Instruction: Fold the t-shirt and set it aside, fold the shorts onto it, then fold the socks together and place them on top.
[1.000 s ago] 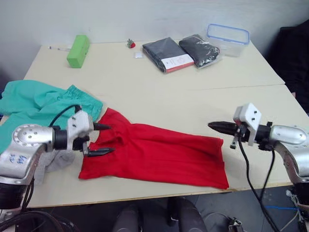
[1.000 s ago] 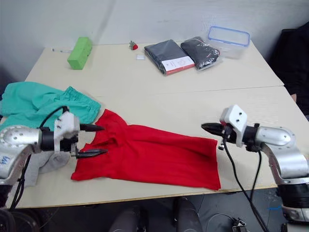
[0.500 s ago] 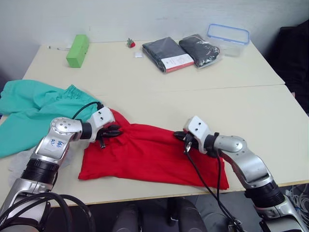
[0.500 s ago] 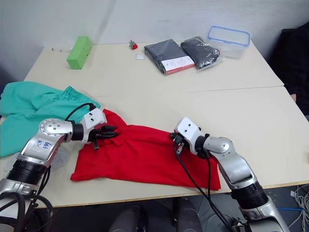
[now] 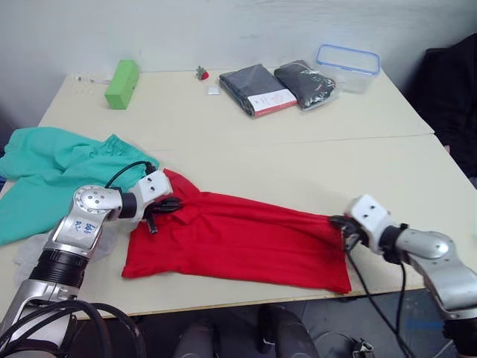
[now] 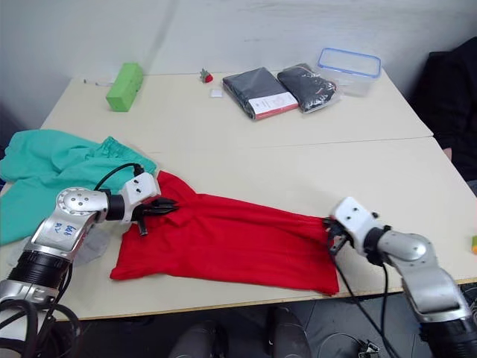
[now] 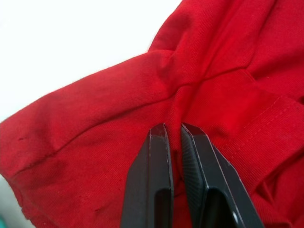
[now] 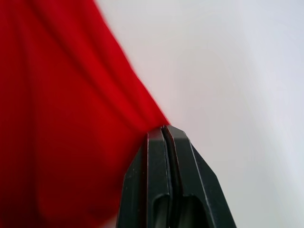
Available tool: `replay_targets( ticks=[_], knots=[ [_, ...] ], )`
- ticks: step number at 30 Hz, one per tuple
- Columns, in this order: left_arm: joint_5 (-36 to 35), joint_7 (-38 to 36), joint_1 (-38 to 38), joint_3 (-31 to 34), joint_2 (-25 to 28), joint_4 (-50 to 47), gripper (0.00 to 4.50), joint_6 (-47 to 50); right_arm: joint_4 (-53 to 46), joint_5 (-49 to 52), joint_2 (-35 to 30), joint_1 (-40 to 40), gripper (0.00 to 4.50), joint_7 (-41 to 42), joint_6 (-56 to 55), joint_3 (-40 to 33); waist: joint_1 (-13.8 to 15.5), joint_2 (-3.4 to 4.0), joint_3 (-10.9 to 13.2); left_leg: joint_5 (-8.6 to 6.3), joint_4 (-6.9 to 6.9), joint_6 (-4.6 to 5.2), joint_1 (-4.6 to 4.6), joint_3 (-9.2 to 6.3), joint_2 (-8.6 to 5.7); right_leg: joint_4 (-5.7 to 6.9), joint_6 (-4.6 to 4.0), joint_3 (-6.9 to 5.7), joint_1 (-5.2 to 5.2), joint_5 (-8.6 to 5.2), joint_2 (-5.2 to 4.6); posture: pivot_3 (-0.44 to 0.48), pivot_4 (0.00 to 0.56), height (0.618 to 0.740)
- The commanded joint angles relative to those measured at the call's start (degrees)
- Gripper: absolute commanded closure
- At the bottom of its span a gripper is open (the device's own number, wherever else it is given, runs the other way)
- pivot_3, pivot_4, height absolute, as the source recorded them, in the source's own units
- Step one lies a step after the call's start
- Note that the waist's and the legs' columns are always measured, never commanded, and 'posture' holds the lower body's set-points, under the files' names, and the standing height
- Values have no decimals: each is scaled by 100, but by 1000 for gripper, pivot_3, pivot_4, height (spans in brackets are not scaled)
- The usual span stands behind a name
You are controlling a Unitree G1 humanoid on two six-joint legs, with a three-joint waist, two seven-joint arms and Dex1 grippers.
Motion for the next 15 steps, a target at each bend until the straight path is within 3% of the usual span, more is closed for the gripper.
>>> replay_targets(
  ticks=[1, 5, 9, 15],
  knots=[
    [-29, -16, 140, 59, -87, -177, 4066, 179, -379, 559, 59, -103, 4500, 148, 5, -575, -1, 3, 1, 0, -1, -1, 1, 2, 1, 2, -2, 1, -2, -1, 0, 0, 150, 740],
    [-73, 12, 163, 158, -187, -326, 4066, 284, -1052, 1090, 110, -73, 4500, 295, 317, -712, 9, 4, 2, -1, -1, -4, 0, 0, 4, 4, -5, 5, -2, -3, 0, 0, 150, 740],
    [-45, 15, 182, 187, -244, -419, 4066, 330, -1817, 1270, 331, 89, 4500, 123, 750, -133, 18, 3, 2, -2, -2, -5, -5, -7, 6, 3, -5, 3, -2, -3, -7, 0, 150, 740],
    [2, -44, 198, 171, -224, -511, 4066, 345, -1320, 437, 372, 296, 4500, -471, 1051, 655, 24, 2, 2, -4, 0, -2, -11, -7, -1, 0, -5, 1, -4, -3, -7, 0, 150, 740]
  ],
)
